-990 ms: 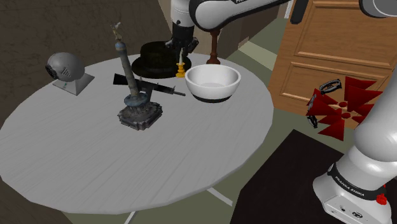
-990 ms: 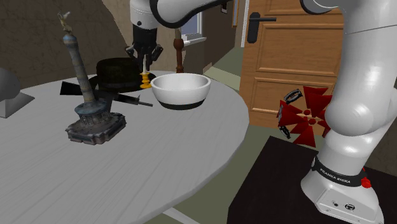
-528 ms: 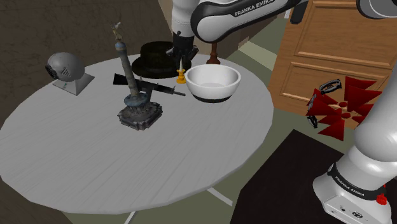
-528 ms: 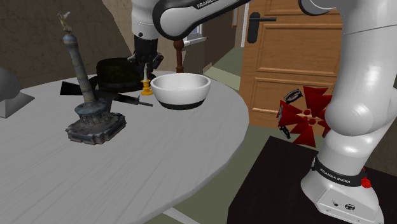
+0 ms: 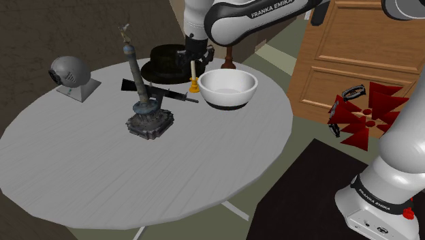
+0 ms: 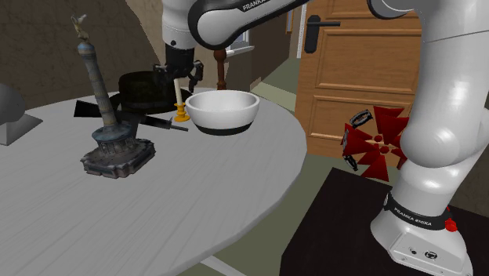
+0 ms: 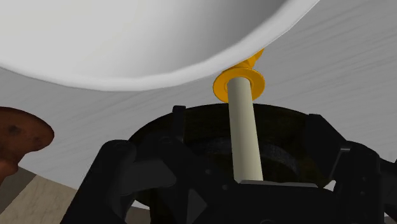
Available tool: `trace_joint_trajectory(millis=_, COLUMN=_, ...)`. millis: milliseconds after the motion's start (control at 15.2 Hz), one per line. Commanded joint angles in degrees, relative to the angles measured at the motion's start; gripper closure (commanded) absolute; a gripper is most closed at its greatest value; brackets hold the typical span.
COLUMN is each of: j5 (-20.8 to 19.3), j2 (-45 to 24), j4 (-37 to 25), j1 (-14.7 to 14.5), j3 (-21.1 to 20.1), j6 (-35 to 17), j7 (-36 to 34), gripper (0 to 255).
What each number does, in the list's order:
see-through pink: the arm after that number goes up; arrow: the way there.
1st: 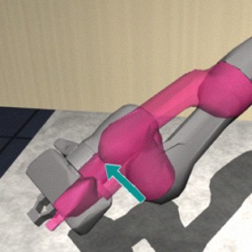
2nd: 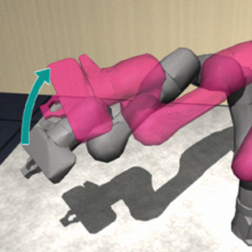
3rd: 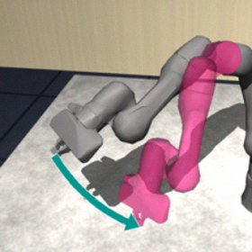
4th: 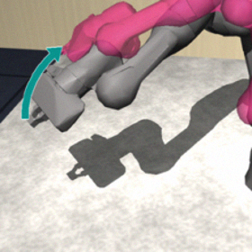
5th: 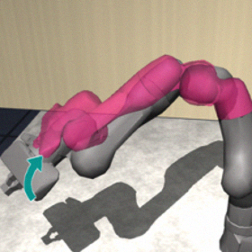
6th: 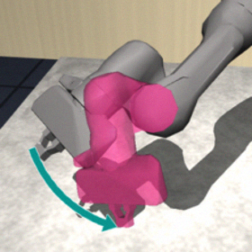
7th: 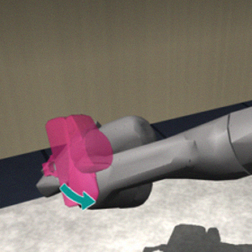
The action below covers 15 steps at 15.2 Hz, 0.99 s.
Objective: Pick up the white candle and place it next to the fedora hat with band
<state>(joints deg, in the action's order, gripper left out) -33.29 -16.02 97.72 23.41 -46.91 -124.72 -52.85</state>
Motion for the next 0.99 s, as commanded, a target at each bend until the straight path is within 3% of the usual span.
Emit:
trace_joint_trajectory(millis=0, j5=0.0, j2=0.0, j4=0.0, j1=0.0, j3=0.0, j6=0.0, j7=0.0, gripper=0)
trace_joint_trajectory(millis=132, j5=0.0, j2=0.0, j4=0.0, j1=0.0, j3=0.0, j6=0.0, j7=0.0, gripper=0)
trace_joint_trajectory(millis=396, j5=5.0, j2=5.0, j4=-1.1, j1=1.5, j3=-2.0, j6=4.0, j7=2.8, gripper=0)
trace_joint_trajectory(millis=924, j5=5.0, j2=5.0, j4=-1.1, j1=1.5, j3=-1.9, j6=4.0, j7=2.8, gripper=0)
